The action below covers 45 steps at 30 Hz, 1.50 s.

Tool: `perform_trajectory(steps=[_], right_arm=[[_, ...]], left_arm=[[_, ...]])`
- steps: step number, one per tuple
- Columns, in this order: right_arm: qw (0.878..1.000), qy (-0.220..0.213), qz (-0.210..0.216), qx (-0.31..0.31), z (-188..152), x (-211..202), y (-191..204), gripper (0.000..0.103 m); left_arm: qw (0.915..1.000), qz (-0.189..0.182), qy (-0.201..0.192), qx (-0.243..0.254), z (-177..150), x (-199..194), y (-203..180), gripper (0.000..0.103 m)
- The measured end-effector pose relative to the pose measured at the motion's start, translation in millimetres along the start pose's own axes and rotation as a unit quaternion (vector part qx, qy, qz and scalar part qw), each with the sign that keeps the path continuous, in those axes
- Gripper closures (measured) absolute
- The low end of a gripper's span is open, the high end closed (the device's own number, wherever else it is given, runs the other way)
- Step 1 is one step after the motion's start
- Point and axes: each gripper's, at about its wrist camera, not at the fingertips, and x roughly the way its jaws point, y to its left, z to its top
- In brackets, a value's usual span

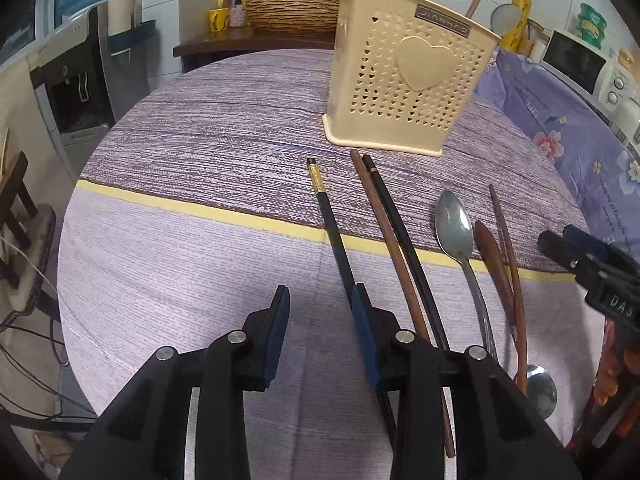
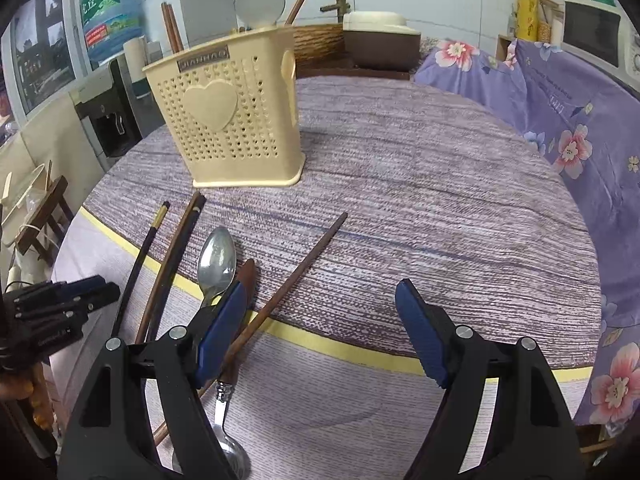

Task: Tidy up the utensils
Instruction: 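Move both tools back toward the remaining chopsticks and spoons, then grasp a black chopstick with the left gripper while the right gripper grasps a brown chopstick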

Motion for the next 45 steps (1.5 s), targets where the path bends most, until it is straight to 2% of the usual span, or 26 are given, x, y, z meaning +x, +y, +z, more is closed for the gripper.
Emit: perform_trajectory(steps=[3, 7, 11, 15, 19, 26, 30, 34, 39, 45], right_arm=[[1.0, 0.018, 0.001, 0.016, 5, 14, -5, 0.041], [0.998, 0.038, 0.022, 0.051, 18, 30, -14, 0.049], [0.996, 0.054, 0.018, 0.07, 32, 46, -16, 0.061], [0.994, 0.078, 0.002, 0.074, 37, 65, -9, 0.067], [0.995, 0.077, -0.027, 0.057, 41, 72, 3, 0.071], [0.994, 0.082, -0.051, 0.049, 54, 88, 13, 0.092], [0.994, 0.085, -0.04, 0.063, 61, 93, 8, 0.094], [0.993, 0.086, -0.012, 0.083, 68, 97, 1, 0.094], [0.989, 0.083, 0.031, 0.121, 71, 101, -10, 0.096], [0.987, 0.054, 0.067, 0.133, 78, 85, -17, 0.096]], left_arm=[[1.0, -0.001, 0.001, 0.001, 6, 5, 0, 0.069], [1.0, 0.005, -0.001, 0.004, 16, 10, 0, 0.069], [0.9999, 0.011, -0.008, 0.006, 23, 12, -1, 0.069], [0.9996, 0.02, -0.012, 0.013, 27, 15, -5, 0.069], [0.9996, 0.025, -0.009, 0.012, 30, 21, -3, 0.069], [0.9994, 0.031, 0.005, 0.014, 50, 40, -6, 0.07], [0.9987, 0.044, 0.012, 0.021, 64, 51, -10, 0.075], [0.9977, 0.059, 0.015, 0.031, 72, 57, -13, 0.092], [0.9978, 0.06, 0.014, 0.024, 76, 60, -10, 0.094], [0.9984, 0.054, 0.008, 0.014, 79, 58, -9, 0.095]])
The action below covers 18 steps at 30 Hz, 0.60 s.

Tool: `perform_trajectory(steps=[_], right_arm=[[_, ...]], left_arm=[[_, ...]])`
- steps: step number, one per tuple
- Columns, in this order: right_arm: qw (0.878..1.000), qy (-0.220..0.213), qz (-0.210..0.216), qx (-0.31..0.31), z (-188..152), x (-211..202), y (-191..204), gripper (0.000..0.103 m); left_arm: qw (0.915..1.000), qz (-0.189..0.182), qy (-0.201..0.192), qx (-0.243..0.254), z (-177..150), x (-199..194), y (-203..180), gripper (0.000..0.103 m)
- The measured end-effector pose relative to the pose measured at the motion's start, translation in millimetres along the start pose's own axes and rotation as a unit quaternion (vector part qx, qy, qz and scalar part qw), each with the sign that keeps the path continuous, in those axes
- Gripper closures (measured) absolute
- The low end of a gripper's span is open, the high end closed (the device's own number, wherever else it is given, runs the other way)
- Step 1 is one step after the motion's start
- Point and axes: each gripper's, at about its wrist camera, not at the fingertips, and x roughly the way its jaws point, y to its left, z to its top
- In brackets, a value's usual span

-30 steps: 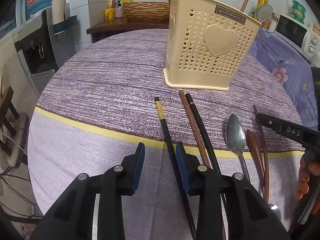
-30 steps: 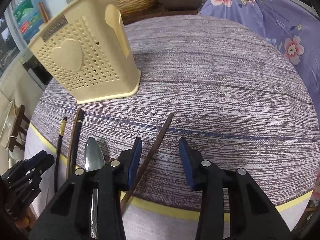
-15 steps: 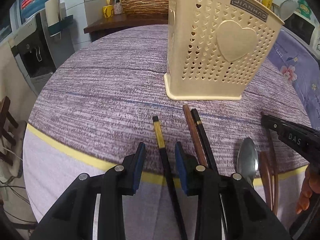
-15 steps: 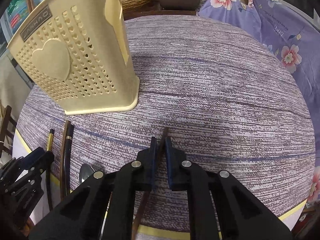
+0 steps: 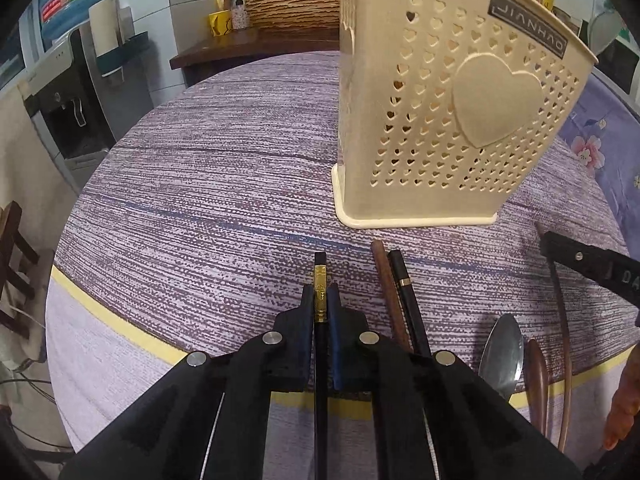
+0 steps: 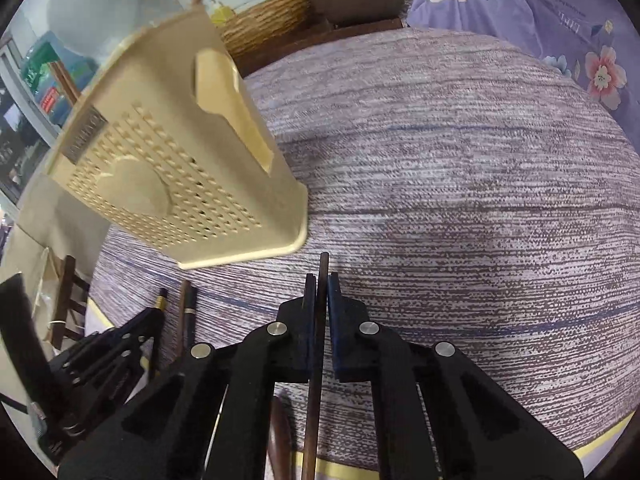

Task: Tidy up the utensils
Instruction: 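Grasp a black chopstick with the left gripper while the right gripper grasps a brown chopstick, then lift both chopsticks and lower them upright into the cream holder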

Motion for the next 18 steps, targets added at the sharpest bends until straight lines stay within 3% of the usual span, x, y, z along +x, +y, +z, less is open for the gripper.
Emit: perform_trajectory(steps=[8, 14, 18], right_arm=[[0.995, -0.071, 0.053, -0.043, 11, -72, 15, 0.096], [0.982, -0.152, 0.076, -0.082, 21, -150, 20, 0.097], [0.973, -0.196, 0.064, -0.103, 26, -186, 23, 0.097]], left_arm=[[0.9959, -0.052, -0.068, -0.03, 13, -54, 13, 0.095], [0.9831, -0.089, -0.151, -0.054, 28, -118, 31, 0.095], [0.9763, -0.086, -0.19, -0.058, 36, -144, 35, 0.095]])
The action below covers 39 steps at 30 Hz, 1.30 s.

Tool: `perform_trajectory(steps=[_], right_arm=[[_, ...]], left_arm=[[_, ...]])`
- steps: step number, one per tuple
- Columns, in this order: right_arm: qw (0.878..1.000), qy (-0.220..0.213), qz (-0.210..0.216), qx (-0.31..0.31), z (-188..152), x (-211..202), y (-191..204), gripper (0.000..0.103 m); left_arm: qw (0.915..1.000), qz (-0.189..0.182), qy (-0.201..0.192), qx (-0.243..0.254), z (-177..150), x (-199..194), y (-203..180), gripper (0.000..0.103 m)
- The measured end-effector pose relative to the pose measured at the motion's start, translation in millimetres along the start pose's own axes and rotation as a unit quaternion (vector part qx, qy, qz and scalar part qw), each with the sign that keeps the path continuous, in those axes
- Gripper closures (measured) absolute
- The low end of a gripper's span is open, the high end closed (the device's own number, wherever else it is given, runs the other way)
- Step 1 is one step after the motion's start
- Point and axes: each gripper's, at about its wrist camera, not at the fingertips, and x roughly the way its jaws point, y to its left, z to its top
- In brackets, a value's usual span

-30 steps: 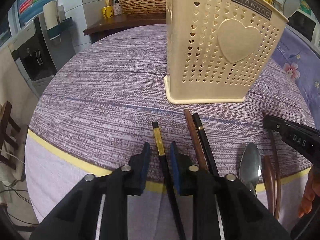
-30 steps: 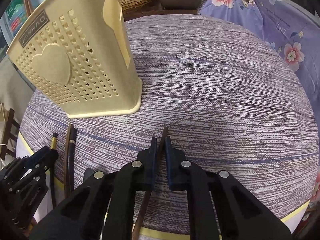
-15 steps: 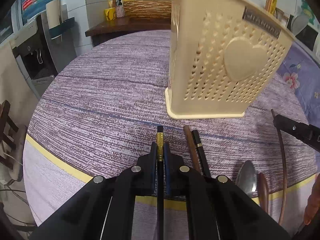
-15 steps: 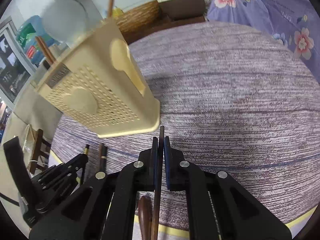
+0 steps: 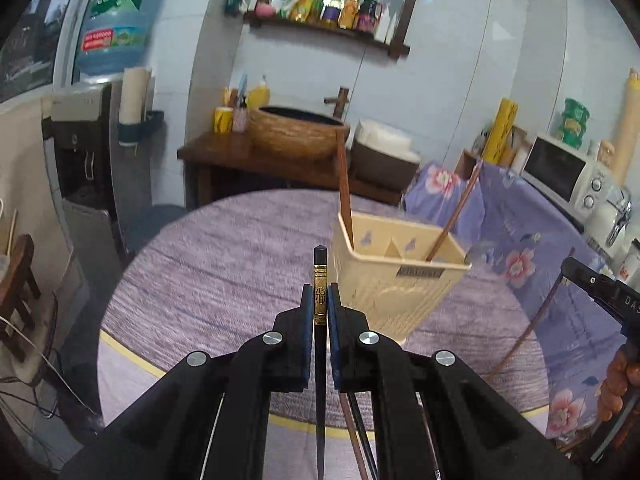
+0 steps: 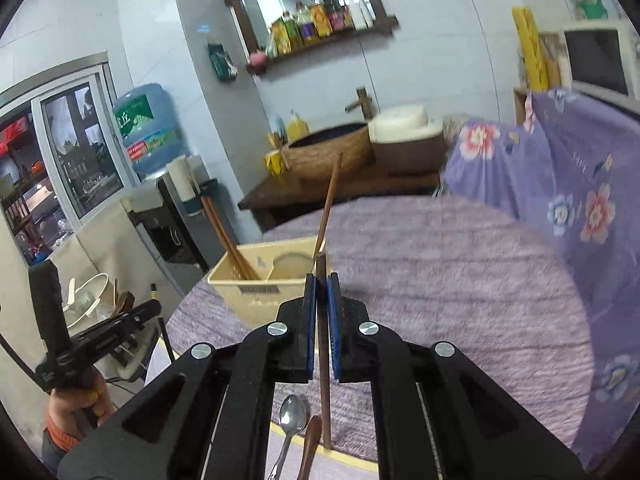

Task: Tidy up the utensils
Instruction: 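Lift both chopsticks and lower them upright into the cream holder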

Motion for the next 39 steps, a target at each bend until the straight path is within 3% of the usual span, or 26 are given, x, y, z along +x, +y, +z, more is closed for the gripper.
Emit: perform_trajectory(steps=[17, 21, 27, 30, 35, 39], right_arm=[[0.998, -0.01, -0.027, -0.064, 14, -7, 11, 0.097], [0.997, -0.023, -0.014, -0.074, 21, -17, 15, 0.097], [0.994, -0.074, 0.045, -0.066, 49, -53, 24, 0.097], [0.987, -0.127, 0.056, -0.077, 67, -72, 39, 0.097], [0.979, -0.171, 0.042, -0.1, 91, -62, 70, 0.097], [0.975, -0.189, 0.028, -0.113, 100, -43, 83, 0.097]], left_arm=[[0.9991, 0.006, -0.041, 0.012, 15, -20, 0, 0.095], [0.9985, -0.003, -0.054, 0.01, 27, -33, 0, 0.095], [0.9925, -0.024, -0.12, 0.0, 74, -77, -2, 0.095], [0.9852, -0.037, -0.167, -0.011, 102, -94, -10, 0.095], [0.9785, -0.05, -0.198, -0.028, 137, -75, -30, 0.095], [0.9792, -0.041, -0.198, -0.016, 147, -47, -46, 0.095]])
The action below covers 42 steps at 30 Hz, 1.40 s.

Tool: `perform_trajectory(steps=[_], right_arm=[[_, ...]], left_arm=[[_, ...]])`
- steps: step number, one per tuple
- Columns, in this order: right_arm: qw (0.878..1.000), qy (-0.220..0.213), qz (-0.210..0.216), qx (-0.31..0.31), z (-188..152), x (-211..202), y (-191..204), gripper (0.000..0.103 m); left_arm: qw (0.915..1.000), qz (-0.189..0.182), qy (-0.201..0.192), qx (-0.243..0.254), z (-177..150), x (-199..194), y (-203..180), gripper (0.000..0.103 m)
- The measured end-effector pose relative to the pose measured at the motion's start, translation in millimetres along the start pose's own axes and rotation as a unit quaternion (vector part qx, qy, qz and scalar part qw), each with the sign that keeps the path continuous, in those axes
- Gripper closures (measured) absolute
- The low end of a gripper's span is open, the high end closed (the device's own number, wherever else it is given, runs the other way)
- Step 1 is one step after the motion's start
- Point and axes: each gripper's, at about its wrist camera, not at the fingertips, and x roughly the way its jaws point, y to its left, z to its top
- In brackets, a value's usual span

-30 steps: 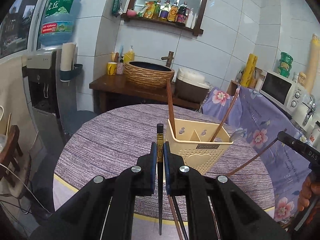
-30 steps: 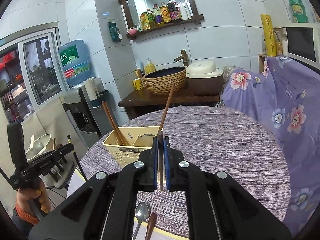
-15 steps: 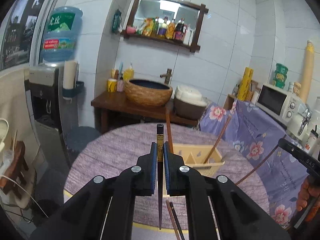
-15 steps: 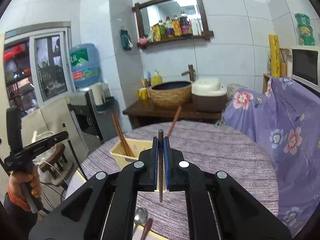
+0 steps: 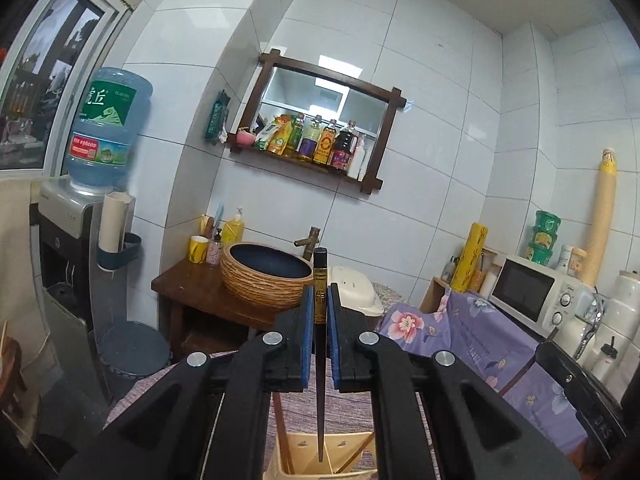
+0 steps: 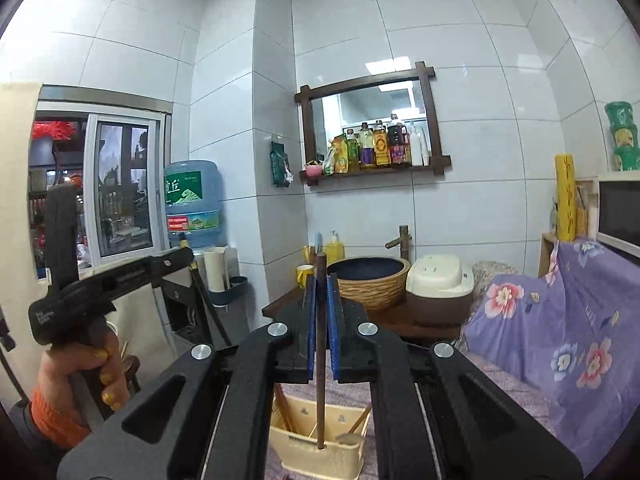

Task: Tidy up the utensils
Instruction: 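Lift both chopsticks and lower them upright into the cream holder, then open both grippers to release the chopsticks into the holder, then move both tools back toward the remaining utensils on the table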

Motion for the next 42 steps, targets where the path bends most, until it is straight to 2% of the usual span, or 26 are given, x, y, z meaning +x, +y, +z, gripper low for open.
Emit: perform_trajectory(steps=[3, 11, 22, 26, 30, 31, 32, 34, 35, 36, 38, 42], right_arm=[[1.0, -0.01, -0.012, -0.007, -1, 16, 1, 0.097], [0.997, 0.057, -0.013, 0.039, -33, 67, -22, 0.097], [0.989, 0.143, -0.01, 0.042, -90, 97, -24, 0.097], [0.99, 0.139, -0.013, 0.034, -95, 95, -22, 0.097], [0.989, 0.144, 0.002, 0.035, -97, 95, -22, 0.096], [0.989, 0.144, 0.003, 0.034, -98, 94, -21, 0.096], [0.989, 0.142, -0.003, 0.032, -99, 91, -20, 0.093], [0.99, 0.138, -0.002, 0.026, -100, 85, -18, 0.076], [0.99, 0.137, 0.006, 0.026, -101, 80, -17, 0.048], [0.99, 0.139, 0.009, 0.03, -104, 76, -17, 0.027], [0.99, 0.135, 0.013, 0.044, -107, 66, -19, 0.026], [0.987, 0.149, 0.03, 0.054, -120, 47, -16, 0.026]], left_arm=[[0.9999, 0.008, 0.01, 0.004, -12, 16, -1, 0.095], [0.9985, 0.029, 0.044, 0.016, -57, 40, 10, 0.095], [0.9881, 0.036, 0.147, 0.029, -125, 69, 20, 0.095], [0.9882, 0.043, 0.142, 0.039, -128, 67, 20, 0.095], [0.9881, 0.038, 0.147, 0.024, -122, 62, 24, 0.093], [0.9885, 0.034, 0.145, 0.023, -121, 59, 24, 0.086], [0.9889, 0.034, 0.143, 0.025, -121, 54, 23, 0.068], [0.9911, 0.039, 0.124, 0.029, -122, 39, 22, 0.049], [0.9919, 0.041, 0.115, 0.032, -123, 32, 22, 0.047], [0.9923, 0.043, 0.11, 0.037, -125, 23, 22, 0.044], [0.992, 0.046, 0.109, 0.043, -130, 10, 23, 0.033], [0.9893, 0.071, 0.118, 0.048, -146, -13, 32, 0.024]])
